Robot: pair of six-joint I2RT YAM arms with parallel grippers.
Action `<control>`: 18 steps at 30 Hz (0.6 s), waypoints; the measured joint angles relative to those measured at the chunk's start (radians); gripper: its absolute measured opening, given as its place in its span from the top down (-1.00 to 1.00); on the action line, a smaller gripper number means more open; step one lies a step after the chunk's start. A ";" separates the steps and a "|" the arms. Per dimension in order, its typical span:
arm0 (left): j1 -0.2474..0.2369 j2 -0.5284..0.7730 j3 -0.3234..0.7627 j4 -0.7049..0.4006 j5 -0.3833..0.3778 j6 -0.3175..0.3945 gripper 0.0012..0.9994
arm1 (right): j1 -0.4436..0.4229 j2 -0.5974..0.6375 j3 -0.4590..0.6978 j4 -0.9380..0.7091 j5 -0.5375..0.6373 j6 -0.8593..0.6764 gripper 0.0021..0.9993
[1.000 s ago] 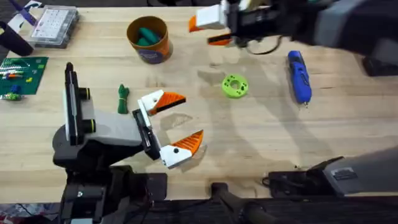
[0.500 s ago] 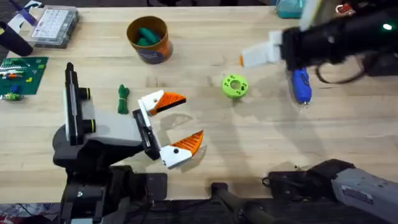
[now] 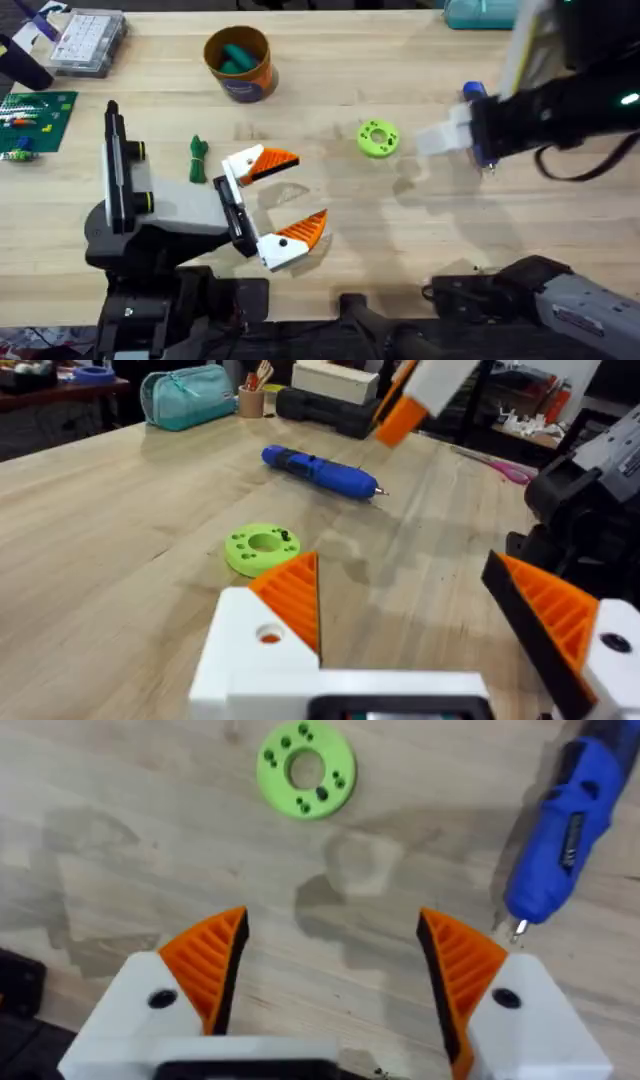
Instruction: Pick up the gripper from the table and insert it into the empty holder that is missing its gripper. Then pick up a screw, insert it into the mounting hole, and use the screwdriver to tighten it. Finally, clean up the table by picking up the vegetable and placing it into the bucket.
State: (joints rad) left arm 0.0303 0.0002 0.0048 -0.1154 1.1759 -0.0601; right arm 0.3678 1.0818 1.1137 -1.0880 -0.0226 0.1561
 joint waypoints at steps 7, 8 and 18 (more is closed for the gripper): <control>0.000 0.000 0.000 0.000 0.001 0.000 -0.97 | 0.047 0.000 -0.179 0.110 0.004 0.029 -0.99; 0.000 0.000 0.000 0.000 0.001 0.000 -0.97 | 0.047 0.000 -0.196 0.120 0.004 0.034 -0.99; 0.000 0.000 0.000 0.000 0.002 0.000 -0.97 | 0.048 0.005 -0.226 0.168 -0.004 -0.003 -0.99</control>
